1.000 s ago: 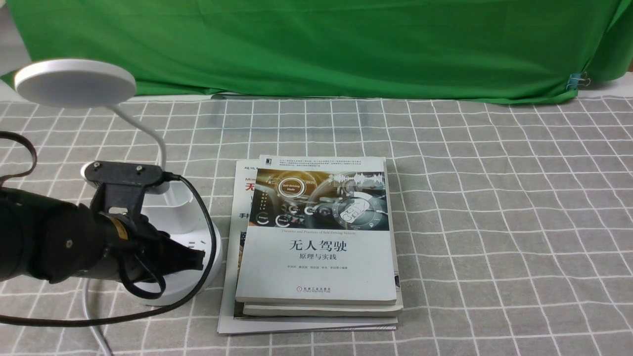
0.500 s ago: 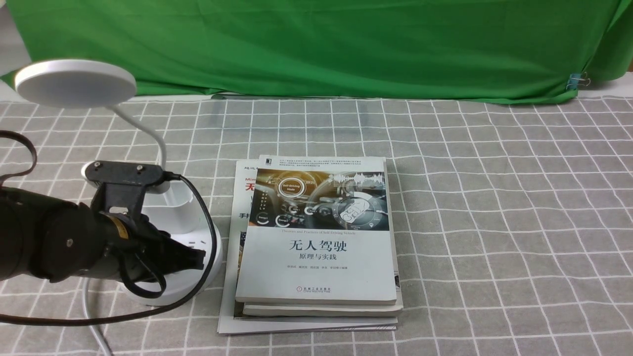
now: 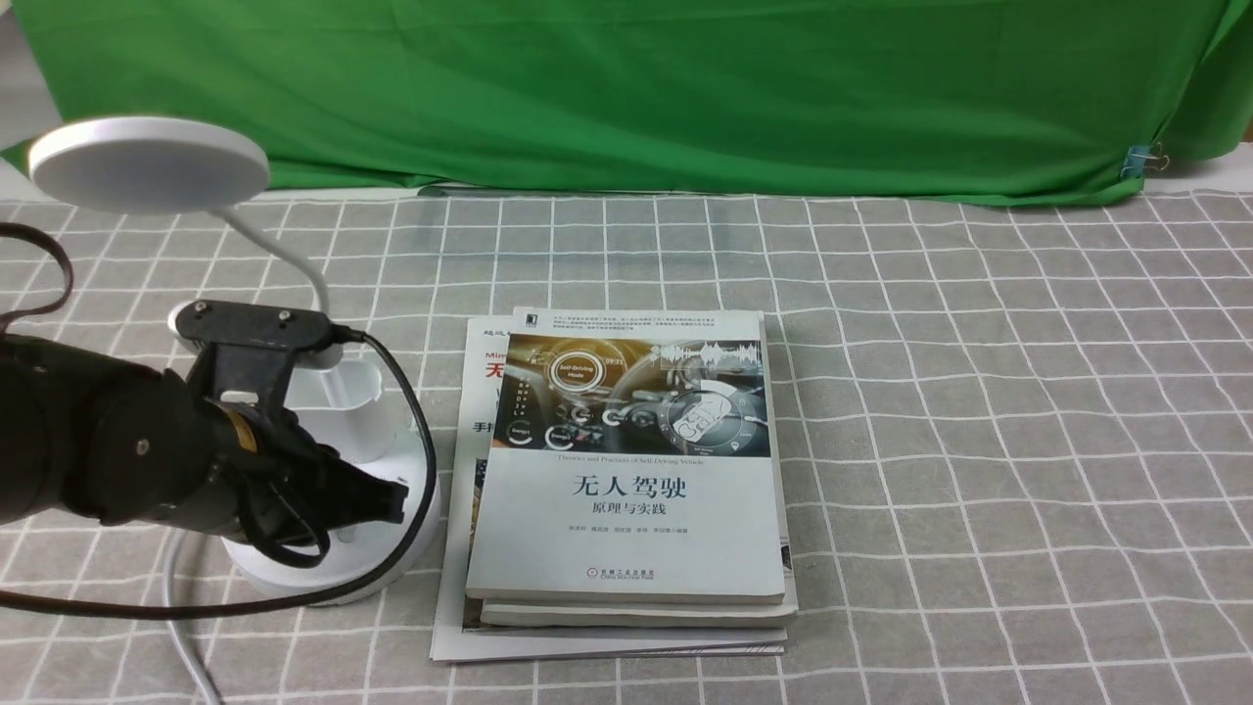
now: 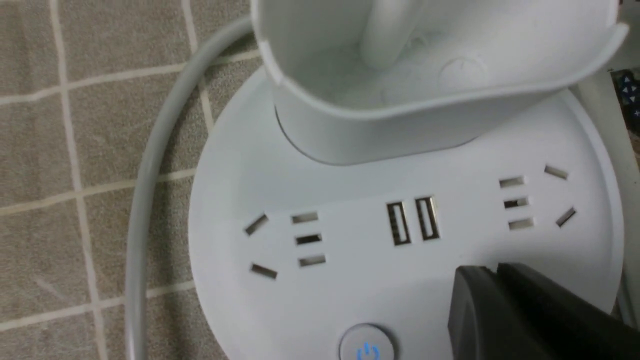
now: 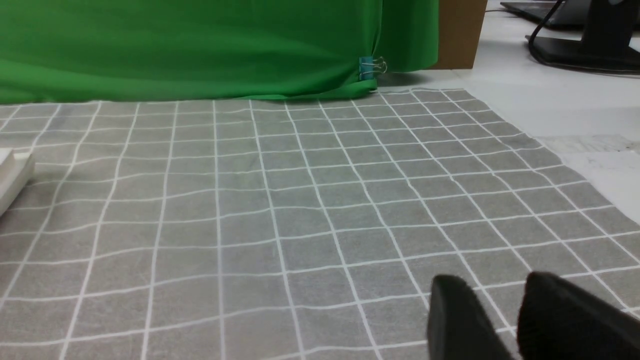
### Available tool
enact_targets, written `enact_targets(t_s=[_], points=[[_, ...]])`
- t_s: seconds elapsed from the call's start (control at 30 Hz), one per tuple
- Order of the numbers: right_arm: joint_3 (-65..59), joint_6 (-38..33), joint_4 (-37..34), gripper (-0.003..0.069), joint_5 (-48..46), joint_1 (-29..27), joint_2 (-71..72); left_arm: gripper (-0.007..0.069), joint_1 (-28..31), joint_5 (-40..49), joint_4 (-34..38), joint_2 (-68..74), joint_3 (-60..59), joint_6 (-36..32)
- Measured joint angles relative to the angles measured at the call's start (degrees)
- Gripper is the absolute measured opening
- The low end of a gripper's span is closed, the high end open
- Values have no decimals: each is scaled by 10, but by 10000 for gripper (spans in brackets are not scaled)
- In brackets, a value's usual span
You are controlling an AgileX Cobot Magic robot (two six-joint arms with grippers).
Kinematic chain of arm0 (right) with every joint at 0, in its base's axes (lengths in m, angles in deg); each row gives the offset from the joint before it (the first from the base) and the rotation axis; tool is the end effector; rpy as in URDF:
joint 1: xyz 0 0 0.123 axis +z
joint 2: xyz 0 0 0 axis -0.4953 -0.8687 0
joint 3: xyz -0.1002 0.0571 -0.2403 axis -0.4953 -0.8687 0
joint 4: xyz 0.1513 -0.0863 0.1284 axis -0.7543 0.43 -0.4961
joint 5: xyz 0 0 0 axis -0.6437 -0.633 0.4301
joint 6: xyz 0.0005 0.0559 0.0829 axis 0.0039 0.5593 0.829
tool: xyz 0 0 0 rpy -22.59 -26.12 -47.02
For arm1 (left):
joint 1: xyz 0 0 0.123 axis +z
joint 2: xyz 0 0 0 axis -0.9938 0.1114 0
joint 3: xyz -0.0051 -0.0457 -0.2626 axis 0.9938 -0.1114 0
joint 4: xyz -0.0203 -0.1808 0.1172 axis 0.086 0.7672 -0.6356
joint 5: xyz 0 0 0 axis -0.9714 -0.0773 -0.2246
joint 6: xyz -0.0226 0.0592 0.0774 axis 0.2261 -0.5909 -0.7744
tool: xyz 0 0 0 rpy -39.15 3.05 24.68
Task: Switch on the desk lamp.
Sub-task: Use the left arm to press the button switch on the lamp holder
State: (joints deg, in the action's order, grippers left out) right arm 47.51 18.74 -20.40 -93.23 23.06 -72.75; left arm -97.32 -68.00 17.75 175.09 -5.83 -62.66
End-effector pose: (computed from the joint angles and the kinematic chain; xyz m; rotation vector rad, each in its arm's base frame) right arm 0.0467 -0.0092 0.1888 0.0894 1.7201 -0.1496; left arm 0.2474 -0.0609 0.1826 0.2561 2.5926 -0.1078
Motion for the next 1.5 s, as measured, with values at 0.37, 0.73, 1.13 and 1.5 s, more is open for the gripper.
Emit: enact_targets(t_s=[0.37,0.73,1.13,1.5], points=[[0,0,0,245,0,0,0,19,-22,3,-15,0,0,16],[0,0,0,245,0,0,0,19,-22,3,-80,1,0,82],[0,0,0,245,0,0,0,19,-22,-27,-75,23,-7,84],[0,0,0,245,0,0,0,19,-23,-6,-77,6,0,84]])
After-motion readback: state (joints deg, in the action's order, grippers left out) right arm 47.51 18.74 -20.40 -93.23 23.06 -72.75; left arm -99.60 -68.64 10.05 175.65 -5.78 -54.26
